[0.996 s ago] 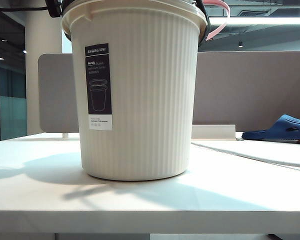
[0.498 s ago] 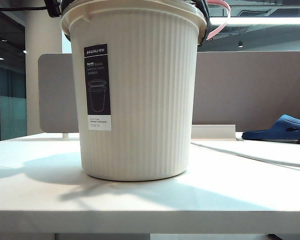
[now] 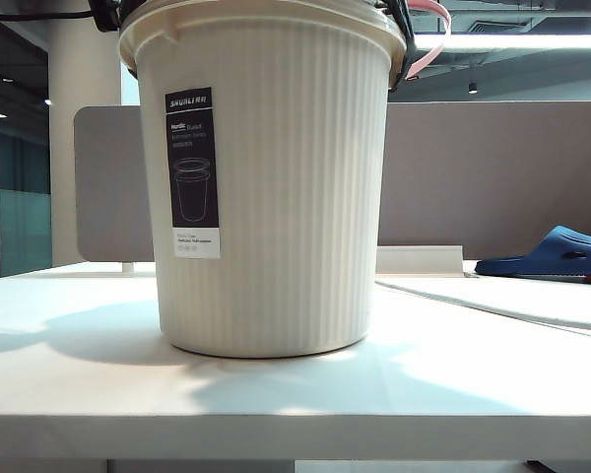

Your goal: Open the ring lid of the trash can, pull out the black garbage bag inside, and place it on the table.

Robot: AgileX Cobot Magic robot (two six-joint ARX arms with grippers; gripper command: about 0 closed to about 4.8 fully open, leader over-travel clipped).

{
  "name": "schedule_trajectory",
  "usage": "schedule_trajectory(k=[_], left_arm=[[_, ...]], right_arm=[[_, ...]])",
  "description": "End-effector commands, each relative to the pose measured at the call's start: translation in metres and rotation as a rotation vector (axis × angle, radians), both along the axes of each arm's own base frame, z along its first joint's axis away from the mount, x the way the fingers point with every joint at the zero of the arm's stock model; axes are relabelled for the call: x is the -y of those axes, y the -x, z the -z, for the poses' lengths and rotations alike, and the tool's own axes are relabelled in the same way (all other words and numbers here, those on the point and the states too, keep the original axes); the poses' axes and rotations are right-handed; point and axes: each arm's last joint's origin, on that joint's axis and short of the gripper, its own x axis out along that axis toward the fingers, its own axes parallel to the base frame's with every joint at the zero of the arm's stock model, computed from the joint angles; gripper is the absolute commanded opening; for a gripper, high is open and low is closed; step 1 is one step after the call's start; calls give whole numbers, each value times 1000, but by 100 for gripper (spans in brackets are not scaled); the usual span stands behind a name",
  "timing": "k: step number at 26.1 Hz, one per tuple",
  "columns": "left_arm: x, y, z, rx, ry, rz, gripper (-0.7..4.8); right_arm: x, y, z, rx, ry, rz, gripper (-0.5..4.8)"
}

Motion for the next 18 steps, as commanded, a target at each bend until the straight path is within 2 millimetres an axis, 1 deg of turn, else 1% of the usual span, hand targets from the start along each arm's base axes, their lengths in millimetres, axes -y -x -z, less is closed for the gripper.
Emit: schedule_trajectory(k=[1,2,3,5,6,9,12,14,15,16,17,18], left_arm=[[0,2,-6,47,7,3,-6],[-1,2,-6,49,8,3,-6],[-1,2,-6,49,8,3,-6],[-1,2,-6,49,8,2,-6],[-1,2,-6,49,8,1,-6],[-1,2,-6,50,7,-1,-6],[-1,2,-6,48,9,-5,-6],[-1,2,-6,49,11,-7,-6],[-1,2,-6,49,11,-7,-6],[-1,2,-7,50,10,-6,-6],[-1,2,-7,50,10,-5,-6],[-1,2,-7,50,10,-5,-6]], right_arm=[[-2,-3,1,21,32,18,373],[-2,-4,2,-16,4,57,373],[-2,-4,2,-80,-65,89,372],[-1,-3,-2,-243,-264,88,373],[3,-1,-6,-291,-350,108,372],[10,7,-19,-402,-594,165,372],[12,9,-24,-488,-769,189,373],[10,7,-24,-580,-897,187,373],[9,7,-22,-610,-915,181,373],[7,5,-15,-668,-943,208,373],[6,4,-12,-691,-952,220,373],[4,2,-5,-733,-976,239,373]])
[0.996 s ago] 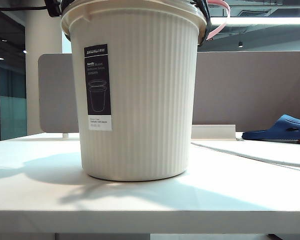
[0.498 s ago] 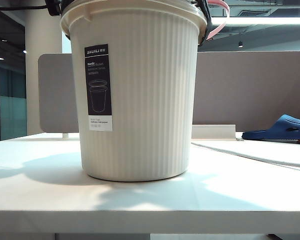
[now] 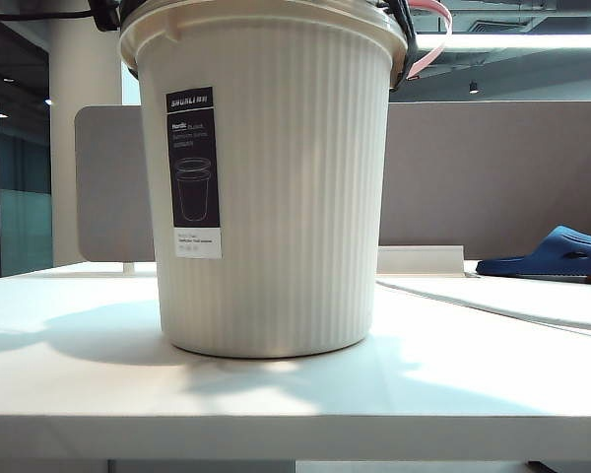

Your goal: Open the ring lid of the trash can, pull out the black garbage bag inside, and place it on the table.

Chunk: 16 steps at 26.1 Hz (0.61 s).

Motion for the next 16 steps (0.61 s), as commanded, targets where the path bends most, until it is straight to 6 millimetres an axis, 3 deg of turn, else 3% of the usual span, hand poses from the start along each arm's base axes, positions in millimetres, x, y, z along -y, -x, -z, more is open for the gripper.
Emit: schedule_trajectory(k=[1,11,16], left_arm=[[-1,2,-6,46,11,-1,-6],[0,3,-7,48,3,21,-6],[0,4,-7,52,-6,40,-6]], right_arm=[[-3,-2,10,-98,-96,14,374],[-25,-8,61,-260,-467,135,373],[-24,-11,68,-238,-571,173,373]])
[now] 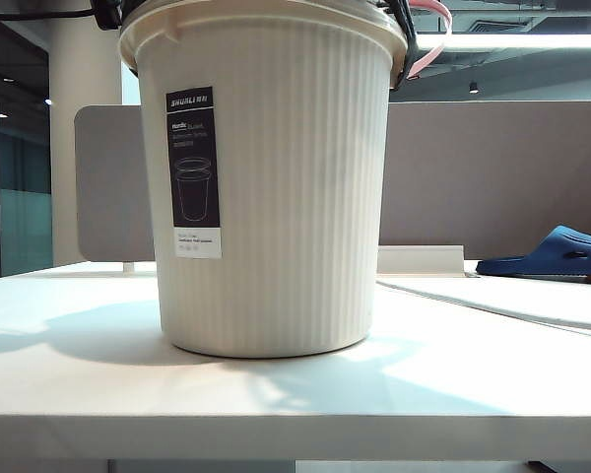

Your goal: Open the ring lid of the trash can, pull out the black garbage bag inside, and place it on the table.

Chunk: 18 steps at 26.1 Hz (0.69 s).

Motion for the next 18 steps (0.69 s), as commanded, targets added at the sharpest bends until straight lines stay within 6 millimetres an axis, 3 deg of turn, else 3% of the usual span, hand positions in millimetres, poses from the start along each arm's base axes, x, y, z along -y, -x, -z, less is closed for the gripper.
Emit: schedule_trajectory(k=[1,6,7,9,15,18], left_arm=[[0,3,-6,47,3,20,-6],[0,3,-6,54,-6,35,-6],[0,4,-6,53,-5,37,-6],[0,4,-7,48,-1,40,-6],[0,4,-7,49,-2,41,-6],[0,4,-7,57,-3,47,-6]], right_arm=[[2,0,-7,26,-45,49,373],[7,-4,-4,5,-22,67,367],[7,-4,-3,-1,-17,67,354],[7,-4,-3,-1,-16,68,255],[2,-9,3,-18,1,63,251],[-2,-13,7,-30,13,54,199]])
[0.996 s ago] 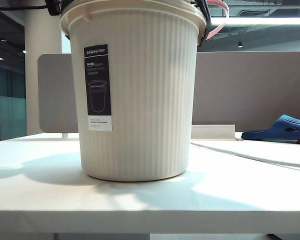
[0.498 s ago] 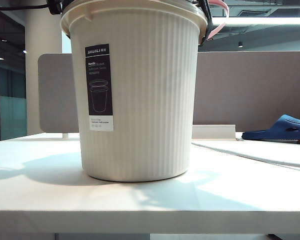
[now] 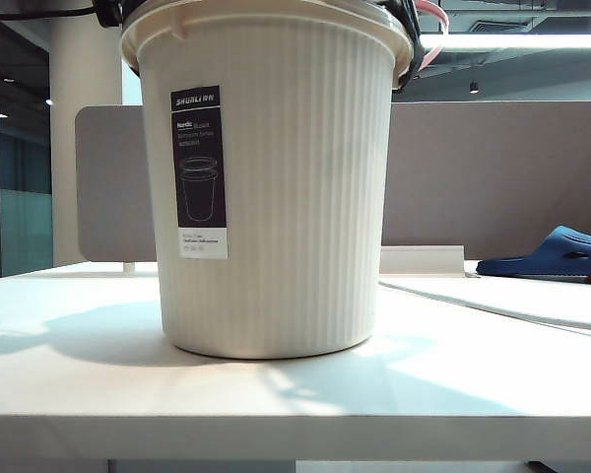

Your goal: Open the ring lid of the trash can, pull out the black garbage bag inside, and place it on the table.

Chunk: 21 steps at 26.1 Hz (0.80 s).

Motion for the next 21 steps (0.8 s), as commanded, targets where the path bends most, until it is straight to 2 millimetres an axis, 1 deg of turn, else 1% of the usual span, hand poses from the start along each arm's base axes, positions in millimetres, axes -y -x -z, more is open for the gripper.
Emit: schedule_trajectory(k=[1,3,5,6,8,10,11,13,21], left_arm=[[-1,3,-7,56,10,5,-6],[-1,3,-7,56,10,5,-6],[-1,3,-7,56,10,4,-6],[-1,3,-7,56,10,4,-6],[-1,3,-7,56,10,4,-6],[-1,3,-7,56,10,4,-6],[-1,3,-7,56,10,4,-6],[-1,3,-7,56,10,4,-6],[-1,4,-8,70,17,1,-6]], right_arm=[[-2,-2,0,9,-8,-14,199],[-3,-2,0,9,-7,-13,195],[-3,-2,0,10,-6,-12,138],[-2,-2,0,12,-4,-11,133],[-2,-3,0,15,5,-4,79],[-2,-3,0,26,18,-4,61],[-2,-3,0,37,28,-4,29],[-2,-3,-1,55,43,-3,-1],[8,-11,-8,171,90,-24,-1]])
